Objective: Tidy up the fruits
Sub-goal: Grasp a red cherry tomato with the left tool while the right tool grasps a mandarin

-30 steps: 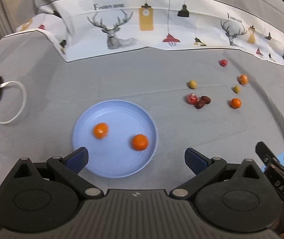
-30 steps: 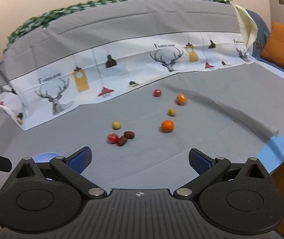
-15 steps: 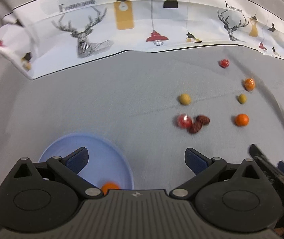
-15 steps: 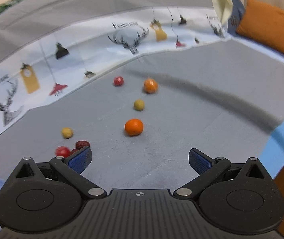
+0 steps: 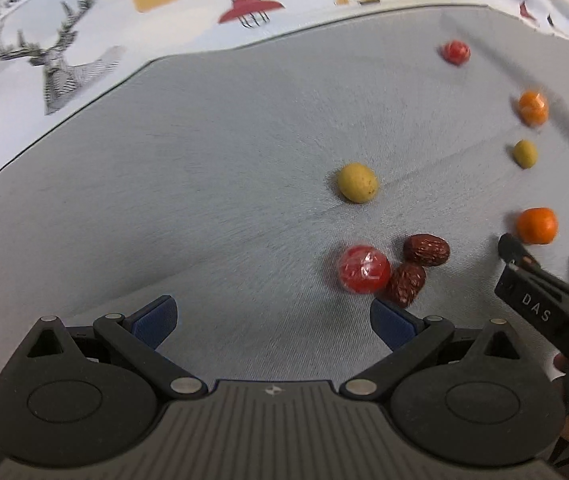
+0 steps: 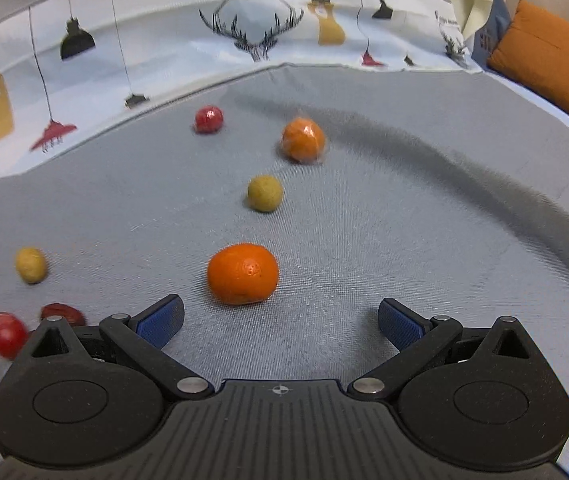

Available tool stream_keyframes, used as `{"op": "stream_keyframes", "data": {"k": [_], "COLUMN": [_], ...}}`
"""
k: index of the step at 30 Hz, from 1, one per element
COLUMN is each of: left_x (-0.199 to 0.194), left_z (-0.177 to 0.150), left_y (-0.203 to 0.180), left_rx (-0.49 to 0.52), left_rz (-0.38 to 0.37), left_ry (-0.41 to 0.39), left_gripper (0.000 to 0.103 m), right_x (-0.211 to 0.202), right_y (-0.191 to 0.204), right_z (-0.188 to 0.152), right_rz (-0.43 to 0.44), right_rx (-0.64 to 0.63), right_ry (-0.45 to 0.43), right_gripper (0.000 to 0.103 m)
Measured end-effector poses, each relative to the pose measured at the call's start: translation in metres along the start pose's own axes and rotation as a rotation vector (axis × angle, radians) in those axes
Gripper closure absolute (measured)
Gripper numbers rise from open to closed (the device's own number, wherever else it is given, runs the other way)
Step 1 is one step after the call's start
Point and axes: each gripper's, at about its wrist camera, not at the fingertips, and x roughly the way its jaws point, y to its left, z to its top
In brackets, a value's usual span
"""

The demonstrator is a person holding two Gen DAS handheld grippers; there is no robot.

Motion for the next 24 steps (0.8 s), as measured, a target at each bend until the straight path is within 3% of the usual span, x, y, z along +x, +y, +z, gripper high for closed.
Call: {"op": "stream_keyframes", "data": {"k": [12,14,15,16,17,18,19,20,24], "left_x": [0.032,0.027,0.023,0.018,0.014,0.010,0.008,0.006,-0.013], "left_z": [0.015,0.012,0.010,0.009,0.007,0.006,0.005,0.004,-0.003], "left_y": [-0.017,-0.013,-0.014,-0.018,-0.020,-0.023,-0.024,-0.024,-0.022], "left_rx": [-0.005,-0.028,-0.024,-0.007,0.008,0.024,0.025,0.021,-0.016], "left_rz": [-0.024,-0.050,-0.050,-0.048,-0.041,-0.033,-0.027,-0.027,-0.041], "left_ry": [0.021,0.017,0.001,-0.021,-0.046,-0.058,-0.062,-0.064,-0.059], "left_gripper": [0.001,0.010,0.030,0.052,0.070,0.071,0.071,0.071,0.071], "right_x": [0.009,0.009,0.007,0.006,0.003,0.000,-0.003,-0.005,-0.009], "right_y": [-0.001,0.000,0.001,0.001,0.004,0.007,0.011,0.015,0.001], "right_z": [0.005,0.004,0.004,0.003,0.003,0.002,0.002,0.001,0.008], "right_rz": [-0.026,-0.032,-0.037,-0.024,-0.001,0.015,0.031,0.019,-0.003], "right_rx": [-0.005,-0.009,-0.013,-0.016,-0.029,-0.052,-0.084,-0.106,-0.026], "right_ry": [-0.031,-0.031,-0.032,-0.034,-0.042,-0.058,-0.073,-0.081,-0.129], "right_gripper": [0.001,0.001,0.002,0.005,0.018,0.045,0.060,0.066,0.066]}}
